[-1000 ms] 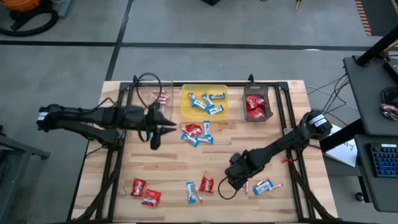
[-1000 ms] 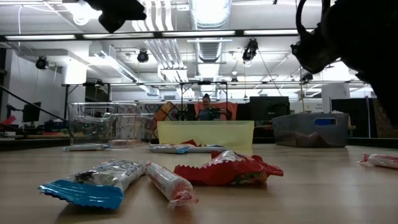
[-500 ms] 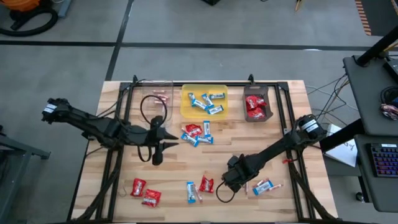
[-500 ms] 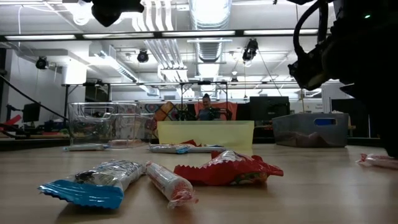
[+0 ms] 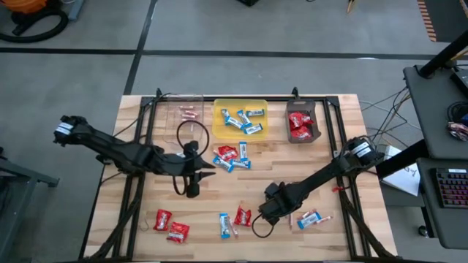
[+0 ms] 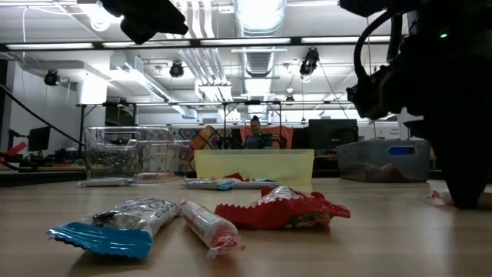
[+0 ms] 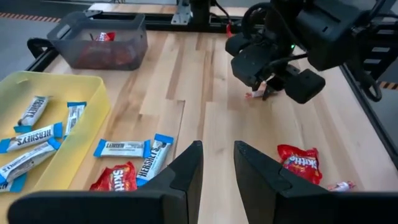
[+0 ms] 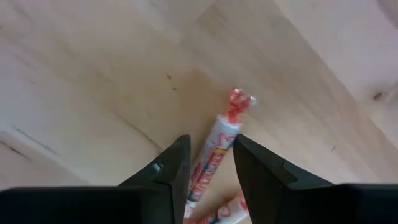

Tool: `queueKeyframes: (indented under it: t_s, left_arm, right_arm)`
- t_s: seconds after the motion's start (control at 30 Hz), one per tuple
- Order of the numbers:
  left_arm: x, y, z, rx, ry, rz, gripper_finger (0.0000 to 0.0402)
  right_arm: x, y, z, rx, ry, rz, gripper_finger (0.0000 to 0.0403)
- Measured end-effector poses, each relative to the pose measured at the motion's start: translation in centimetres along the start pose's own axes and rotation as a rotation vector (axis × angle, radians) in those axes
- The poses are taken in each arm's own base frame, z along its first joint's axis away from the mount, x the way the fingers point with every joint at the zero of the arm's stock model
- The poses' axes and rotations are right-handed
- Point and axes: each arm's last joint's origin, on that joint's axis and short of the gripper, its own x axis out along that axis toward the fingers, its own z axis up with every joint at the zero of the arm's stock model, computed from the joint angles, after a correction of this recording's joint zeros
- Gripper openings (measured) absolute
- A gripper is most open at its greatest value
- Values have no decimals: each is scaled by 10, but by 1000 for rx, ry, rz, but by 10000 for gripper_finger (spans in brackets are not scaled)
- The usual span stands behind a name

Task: Sort candy
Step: Put the orange candy into the transparent bin

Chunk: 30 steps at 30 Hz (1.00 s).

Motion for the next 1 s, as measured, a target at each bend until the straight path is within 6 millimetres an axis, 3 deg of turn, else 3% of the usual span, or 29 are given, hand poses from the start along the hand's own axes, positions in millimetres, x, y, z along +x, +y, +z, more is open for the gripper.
queueKeyframes:
  t_s: [0.13,0.33,0.5,0.63,1.0]
  left_arm:
    - [6,-2,-1,1,2,0,75]
    - [12,-6,1,-4,-32,-10,75]
    - [17,-12,2,0,-62,-30,75]
    - [20,-19,2,3,-81,-54,75]
    - [33,-50,4,51,-221,-153,78]
  right_arm:
    - [5,2,3,-17,2,3,93]
    - [4,3,8,-64,-63,8,22]
    - [-9,2,15,-112,-177,17,10]
    - [-37,3,20,-160,-319,76,8]
    - [-114,10,24,-434,-926,372,8]
